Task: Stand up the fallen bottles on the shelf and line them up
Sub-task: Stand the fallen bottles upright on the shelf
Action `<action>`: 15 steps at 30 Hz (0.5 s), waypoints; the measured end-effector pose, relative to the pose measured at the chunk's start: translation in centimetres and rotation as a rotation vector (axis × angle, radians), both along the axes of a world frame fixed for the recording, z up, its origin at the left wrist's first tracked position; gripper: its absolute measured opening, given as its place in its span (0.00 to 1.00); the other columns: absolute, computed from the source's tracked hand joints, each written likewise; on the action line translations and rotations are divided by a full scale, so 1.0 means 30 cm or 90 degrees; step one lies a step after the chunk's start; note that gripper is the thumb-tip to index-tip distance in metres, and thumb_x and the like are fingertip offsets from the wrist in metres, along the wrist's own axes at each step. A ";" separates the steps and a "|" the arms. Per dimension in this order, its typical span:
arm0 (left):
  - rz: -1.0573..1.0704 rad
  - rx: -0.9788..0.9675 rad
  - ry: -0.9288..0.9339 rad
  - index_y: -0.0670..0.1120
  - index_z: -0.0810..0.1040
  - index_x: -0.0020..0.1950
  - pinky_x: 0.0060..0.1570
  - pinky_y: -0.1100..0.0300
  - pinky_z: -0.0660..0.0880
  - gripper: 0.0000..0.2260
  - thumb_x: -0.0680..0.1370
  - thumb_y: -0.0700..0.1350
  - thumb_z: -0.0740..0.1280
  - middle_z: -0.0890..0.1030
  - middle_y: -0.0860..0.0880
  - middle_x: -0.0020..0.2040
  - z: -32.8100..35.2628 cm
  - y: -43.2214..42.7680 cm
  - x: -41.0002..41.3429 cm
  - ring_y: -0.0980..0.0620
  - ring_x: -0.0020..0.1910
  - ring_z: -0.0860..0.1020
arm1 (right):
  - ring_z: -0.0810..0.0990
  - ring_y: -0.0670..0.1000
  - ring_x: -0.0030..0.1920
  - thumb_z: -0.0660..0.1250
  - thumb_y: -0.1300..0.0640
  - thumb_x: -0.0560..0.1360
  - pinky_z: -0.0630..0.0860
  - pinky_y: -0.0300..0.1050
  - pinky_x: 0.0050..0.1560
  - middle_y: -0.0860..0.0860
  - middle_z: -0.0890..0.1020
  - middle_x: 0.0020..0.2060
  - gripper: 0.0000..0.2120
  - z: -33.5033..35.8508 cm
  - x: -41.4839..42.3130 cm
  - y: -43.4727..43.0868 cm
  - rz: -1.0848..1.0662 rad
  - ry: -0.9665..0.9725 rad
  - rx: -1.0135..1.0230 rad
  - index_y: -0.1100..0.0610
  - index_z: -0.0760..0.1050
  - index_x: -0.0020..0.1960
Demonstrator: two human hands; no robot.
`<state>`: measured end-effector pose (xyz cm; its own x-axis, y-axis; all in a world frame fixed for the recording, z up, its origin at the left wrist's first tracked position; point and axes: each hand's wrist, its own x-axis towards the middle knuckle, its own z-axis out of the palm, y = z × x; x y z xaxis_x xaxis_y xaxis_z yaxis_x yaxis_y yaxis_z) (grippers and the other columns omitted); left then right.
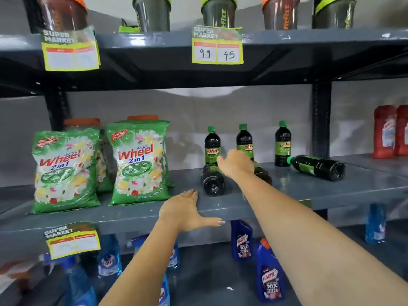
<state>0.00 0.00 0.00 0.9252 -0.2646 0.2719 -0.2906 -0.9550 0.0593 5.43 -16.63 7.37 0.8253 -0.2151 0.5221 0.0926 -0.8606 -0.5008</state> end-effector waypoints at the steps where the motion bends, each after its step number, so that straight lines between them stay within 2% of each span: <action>1: 0.005 0.002 0.008 0.47 0.57 0.78 0.70 0.53 0.62 0.57 0.59 0.82 0.57 0.60 0.51 0.78 0.004 0.000 -0.003 0.51 0.75 0.61 | 0.79 0.59 0.47 0.58 0.43 0.77 0.72 0.47 0.42 0.55 0.80 0.48 0.18 0.004 0.025 0.016 0.005 0.057 0.007 0.57 0.74 0.51; 4: 0.014 0.020 -0.009 0.47 0.56 0.79 0.71 0.53 0.61 0.57 0.59 0.82 0.57 0.59 0.51 0.78 -0.001 0.002 0.003 0.51 0.75 0.60 | 0.77 0.60 0.57 0.58 0.31 0.70 0.70 0.49 0.49 0.56 0.78 0.58 0.33 0.012 0.070 0.067 0.029 0.231 0.023 0.55 0.74 0.62; 5: 0.015 0.020 -0.007 0.47 0.56 0.79 0.71 0.53 0.61 0.57 0.59 0.82 0.57 0.59 0.51 0.78 -0.001 0.000 0.006 0.51 0.75 0.60 | 0.77 0.60 0.58 0.60 0.29 0.66 0.71 0.50 0.50 0.56 0.78 0.59 0.36 0.007 0.090 0.083 0.045 0.280 0.028 0.54 0.73 0.63; 7: 0.012 0.015 -0.007 0.47 0.56 0.78 0.71 0.52 0.61 0.57 0.59 0.82 0.57 0.59 0.51 0.78 -0.006 -0.001 0.009 0.50 0.75 0.61 | 0.78 0.58 0.53 0.66 0.31 0.59 0.73 0.48 0.48 0.55 0.77 0.53 0.37 -0.009 0.112 0.101 0.056 0.343 0.030 0.54 0.74 0.58; 10: 0.012 0.013 -0.004 0.48 0.56 0.78 0.71 0.51 0.61 0.58 0.58 0.83 0.56 0.59 0.51 0.78 -0.011 0.004 0.014 0.50 0.75 0.61 | 0.80 0.55 0.45 0.71 0.38 0.54 0.80 0.48 0.49 0.54 0.80 0.46 0.31 -0.026 0.130 0.100 0.073 0.318 0.096 0.56 0.76 0.51; 13: 0.015 0.020 0.010 0.49 0.54 0.79 0.72 0.51 0.60 0.58 0.58 0.83 0.56 0.57 0.52 0.79 -0.008 0.001 0.012 0.51 0.76 0.59 | 0.81 0.56 0.47 0.72 0.41 0.52 0.80 0.49 0.51 0.54 0.82 0.47 0.29 -0.040 0.147 0.076 0.101 0.262 0.173 0.54 0.78 0.50; 15: 0.017 0.019 0.007 0.49 0.54 0.79 0.73 0.52 0.59 0.58 0.58 0.83 0.56 0.57 0.52 0.79 -0.004 0.000 0.006 0.51 0.76 0.58 | 0.81 0.56 0.48 0.73 0.40 0.55 0.79 0.46 0.49 0.53 0.82 0.48 0.29 -0.044 0.140 0.057 0.089 0.213 0.200 0.54 0.77 0.51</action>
<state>0.19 0.00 -0.12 0.9350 -0.2482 0.2535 -0.2648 -0.9637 0.0333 9.62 -14.91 6.06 0.9692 -0.1949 0.1505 -0.0141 -0.6539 -0.7565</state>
